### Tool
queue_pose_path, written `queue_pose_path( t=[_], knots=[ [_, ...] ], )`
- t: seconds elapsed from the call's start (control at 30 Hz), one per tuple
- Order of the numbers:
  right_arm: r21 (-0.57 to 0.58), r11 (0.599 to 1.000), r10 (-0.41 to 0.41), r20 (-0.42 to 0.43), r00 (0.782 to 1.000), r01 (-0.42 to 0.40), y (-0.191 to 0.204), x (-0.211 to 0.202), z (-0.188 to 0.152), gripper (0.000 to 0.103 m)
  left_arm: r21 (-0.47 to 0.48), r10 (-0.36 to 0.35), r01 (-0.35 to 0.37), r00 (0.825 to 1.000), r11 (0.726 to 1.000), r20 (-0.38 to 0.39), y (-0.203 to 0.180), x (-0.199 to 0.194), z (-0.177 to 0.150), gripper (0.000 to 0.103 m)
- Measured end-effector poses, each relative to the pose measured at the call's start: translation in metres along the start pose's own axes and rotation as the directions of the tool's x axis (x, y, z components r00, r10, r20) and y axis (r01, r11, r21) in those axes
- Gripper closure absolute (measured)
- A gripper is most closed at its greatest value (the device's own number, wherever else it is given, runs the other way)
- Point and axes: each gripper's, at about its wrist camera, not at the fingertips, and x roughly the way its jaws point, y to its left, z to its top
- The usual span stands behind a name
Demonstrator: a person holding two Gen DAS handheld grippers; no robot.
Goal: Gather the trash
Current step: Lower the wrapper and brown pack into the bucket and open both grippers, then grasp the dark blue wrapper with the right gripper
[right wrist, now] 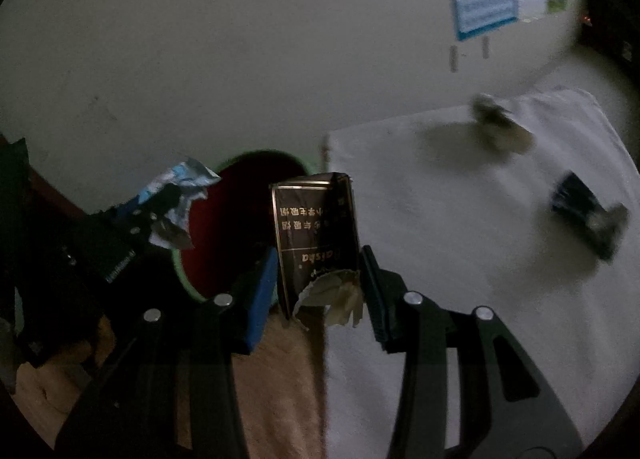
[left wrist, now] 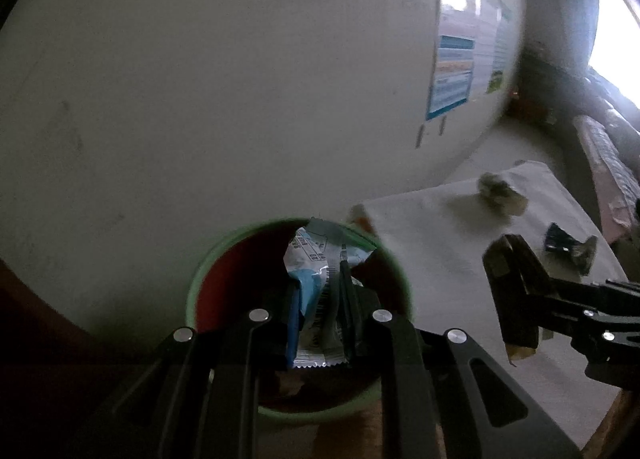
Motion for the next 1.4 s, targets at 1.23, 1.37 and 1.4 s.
queue_pose_path(
  t=[1.23, 1.37, 1.4],
  knots=[
    [-0.083, 0.851, -0.522, -0.233, 0.820, 0.519, -0.233, -0.002, 0.022, 0.011, 0.006, -0.002, 0.002, 0.994, 1.000, -0.112, -0.028, 0.031, -0.027, 0.030],
    [-0.081, 0.874, -0.483, -0.246, 0.841, 0.478, -0.243, 0.008, 0.005, 0.039, 0.041, -0.014, 0.019, 0.993, 0.999, -0.120, -0.046, 0.027, -0.028, 0.030],
    [-0.054, 0.888, -0.456, -0.239, 0.857, 0.457, -0.244, 0.007, 0.001, 0.047, 0.045, -0.018, 0.024, 0.992, 0.999, -0.124, -0.049, 0.026, -0.028, 0.030]
  ],
)
